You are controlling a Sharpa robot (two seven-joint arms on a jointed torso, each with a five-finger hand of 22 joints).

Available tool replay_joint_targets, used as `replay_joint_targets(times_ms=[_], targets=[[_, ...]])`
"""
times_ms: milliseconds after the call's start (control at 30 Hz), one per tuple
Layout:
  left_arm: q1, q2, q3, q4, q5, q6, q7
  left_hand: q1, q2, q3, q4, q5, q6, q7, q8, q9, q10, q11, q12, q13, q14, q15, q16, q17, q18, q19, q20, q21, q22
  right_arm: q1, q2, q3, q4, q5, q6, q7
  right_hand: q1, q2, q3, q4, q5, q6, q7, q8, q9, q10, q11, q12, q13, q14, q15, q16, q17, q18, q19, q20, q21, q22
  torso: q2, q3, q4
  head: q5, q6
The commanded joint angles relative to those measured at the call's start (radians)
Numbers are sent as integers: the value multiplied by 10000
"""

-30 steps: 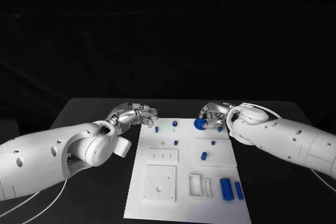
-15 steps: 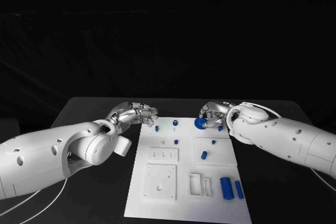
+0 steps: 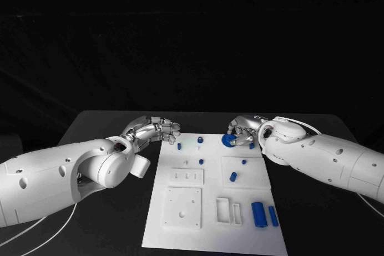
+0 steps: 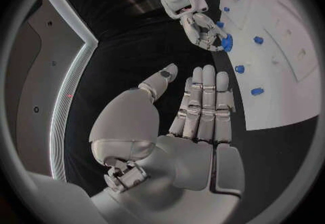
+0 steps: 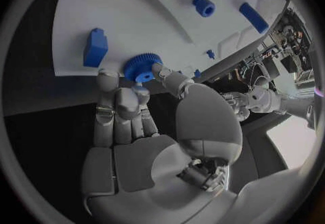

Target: Assemble the parts on the task board

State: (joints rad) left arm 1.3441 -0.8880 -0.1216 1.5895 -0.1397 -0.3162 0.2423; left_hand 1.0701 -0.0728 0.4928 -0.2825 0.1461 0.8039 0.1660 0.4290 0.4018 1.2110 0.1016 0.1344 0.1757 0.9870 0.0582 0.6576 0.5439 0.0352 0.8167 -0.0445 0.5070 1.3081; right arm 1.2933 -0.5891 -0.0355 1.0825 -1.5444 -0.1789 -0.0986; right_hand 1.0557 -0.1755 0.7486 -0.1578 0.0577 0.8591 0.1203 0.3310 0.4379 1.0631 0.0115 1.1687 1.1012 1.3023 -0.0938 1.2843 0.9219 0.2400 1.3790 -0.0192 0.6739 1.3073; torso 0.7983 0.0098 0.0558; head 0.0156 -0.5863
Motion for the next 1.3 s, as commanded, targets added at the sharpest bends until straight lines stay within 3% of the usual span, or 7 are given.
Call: replay_joint_targets(times_ms=[33,500,1033,1300], targets=[[11,17,6,7,4,143,49,16,2,45,-8,-4,18,14,-35,13,97,-4,-52,15,-64,-26,68,-12,158,-95,0,60,198,-99,2,-63,54,-569,146,-202,-18,84,137,180,-91,1134,-57,80,45,8,-80,22,-7,-21,-94,-42,30,218,-22,-14,78,200,-1,0,-3,-3,-1],[11,7,5,-12,1,122,56,42,7,58,-17,11,21,13,-41,23,102,-6,-59,26,-63,-27,71,-13,159,-97,0,65,198,-98,-92,-80,353,-1437,-547,-378,64,-15,314,229,-85,1335,-133,204,161,101,-150,61,4,-3,-152,-22,71,218,7,-35,135,210,-1,-7,6,9,5],[11,1,5,-20,-10,88,83,53,6,61,-18,20,24,13,-47,33,106,-6,-64,35,-63,-26,75,-15,157,-99,2,69,198,78,-450,-75,1687,-2583,-1813,-1098,76,-507,518,517,-91,1446,-196,265,297,253,-213,73,1,30,-215,18,137,218,105,-55,224,194,-12,-3,-8,24,51],[11,-1,5,0,-10,72,90,55,5,61,-16,22,25,14,-50,38,108,-5,-68,41,-63,-26,76,-16,156,-99,3,71,198,102,-185,-76,2181,-2831,-1857,-1171,123,-676,598,647,-90,1469,-210,272,339,291,-227,64,0,37,-228,24,155,218,130,-68,240,188,-5,-2,-7,62,98]])
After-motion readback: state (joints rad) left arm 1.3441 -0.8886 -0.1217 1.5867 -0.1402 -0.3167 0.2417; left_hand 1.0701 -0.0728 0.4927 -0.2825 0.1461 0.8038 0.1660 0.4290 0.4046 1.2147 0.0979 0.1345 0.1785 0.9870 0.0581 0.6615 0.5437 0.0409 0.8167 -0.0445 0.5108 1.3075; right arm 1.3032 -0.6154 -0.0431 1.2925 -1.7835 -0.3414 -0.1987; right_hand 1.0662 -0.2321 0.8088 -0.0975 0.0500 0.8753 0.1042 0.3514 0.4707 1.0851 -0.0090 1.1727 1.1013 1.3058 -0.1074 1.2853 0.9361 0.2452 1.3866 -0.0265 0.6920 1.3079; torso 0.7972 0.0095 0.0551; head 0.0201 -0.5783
